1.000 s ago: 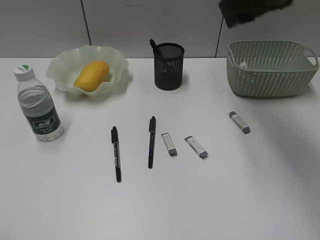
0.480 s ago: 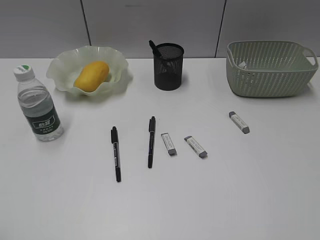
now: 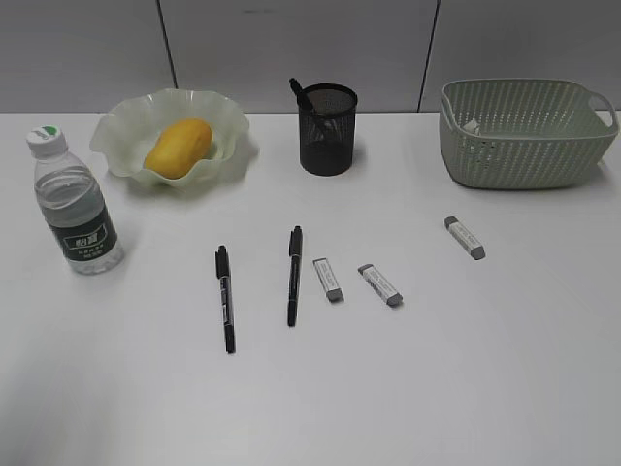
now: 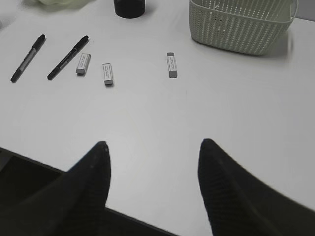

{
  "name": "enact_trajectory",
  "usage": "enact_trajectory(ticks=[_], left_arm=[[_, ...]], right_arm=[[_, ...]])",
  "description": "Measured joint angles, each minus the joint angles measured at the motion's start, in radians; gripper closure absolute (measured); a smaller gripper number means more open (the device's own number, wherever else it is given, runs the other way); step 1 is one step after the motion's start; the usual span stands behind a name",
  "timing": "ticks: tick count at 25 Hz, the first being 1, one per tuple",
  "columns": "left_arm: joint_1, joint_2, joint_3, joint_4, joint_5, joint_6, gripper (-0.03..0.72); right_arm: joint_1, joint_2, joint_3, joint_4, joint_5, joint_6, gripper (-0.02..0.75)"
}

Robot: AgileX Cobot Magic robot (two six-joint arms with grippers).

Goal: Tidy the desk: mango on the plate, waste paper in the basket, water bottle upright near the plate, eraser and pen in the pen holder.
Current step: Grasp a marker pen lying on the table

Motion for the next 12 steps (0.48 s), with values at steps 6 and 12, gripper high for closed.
enact_trajectory(ticks=[6,12], left_arm=[[-0.199,0.487,-0.190,-0.041,-0.088,-0.003,0.250],[-0.409,0.880,-0.380,0.124,-0.219,-0.273,0.258]], right_arm=[[0.000,0.000,0.001,-0.003,0.000,0.000,0.282],[0.000,0.000,0.001,-0.003,0.000,0.000,0.282]])
